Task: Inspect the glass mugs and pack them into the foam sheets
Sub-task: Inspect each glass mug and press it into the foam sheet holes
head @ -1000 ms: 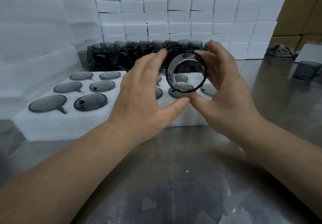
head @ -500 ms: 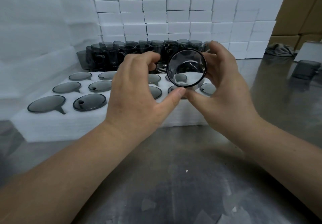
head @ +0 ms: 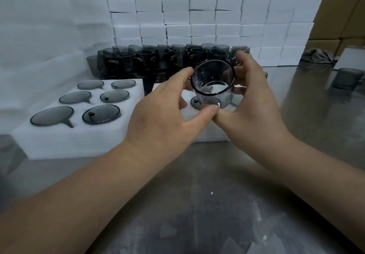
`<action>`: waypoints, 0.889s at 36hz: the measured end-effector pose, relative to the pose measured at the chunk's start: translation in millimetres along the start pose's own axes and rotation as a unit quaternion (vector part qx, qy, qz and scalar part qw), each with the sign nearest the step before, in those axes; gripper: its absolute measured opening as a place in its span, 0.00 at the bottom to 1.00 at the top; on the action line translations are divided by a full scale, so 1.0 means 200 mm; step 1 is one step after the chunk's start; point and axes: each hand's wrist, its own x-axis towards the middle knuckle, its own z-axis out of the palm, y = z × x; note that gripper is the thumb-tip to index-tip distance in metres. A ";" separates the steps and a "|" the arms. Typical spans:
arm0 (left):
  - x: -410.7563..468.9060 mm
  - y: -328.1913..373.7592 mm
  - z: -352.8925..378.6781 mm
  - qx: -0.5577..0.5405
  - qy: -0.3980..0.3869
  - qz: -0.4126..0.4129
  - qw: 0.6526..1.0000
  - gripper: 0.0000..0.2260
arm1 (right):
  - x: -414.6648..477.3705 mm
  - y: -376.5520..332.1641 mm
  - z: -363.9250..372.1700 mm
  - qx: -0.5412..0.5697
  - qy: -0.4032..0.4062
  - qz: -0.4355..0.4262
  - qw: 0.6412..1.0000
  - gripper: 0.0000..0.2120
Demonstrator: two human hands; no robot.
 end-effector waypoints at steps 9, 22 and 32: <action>0.00 -0.03 0.03 -0.138 0.013 -0.068 0.988 0.31 | -0.02 -0.04 0.02 0.009 -0.011 -0.011 1.000 0.43; 0.02 -0.11 0.04 -0.146 0.018 -0.069 0.987 0.29 | -0.03 -0.01 0.00 0.076 -0.082 -0.017 0.994 0.39; 0.02 -0.11 0.03 -0.103 0.035 -0.097 0.989 0.38 | -0.05 -0.04 0.01 0.113 -0.128 -0.038 0.985 0.36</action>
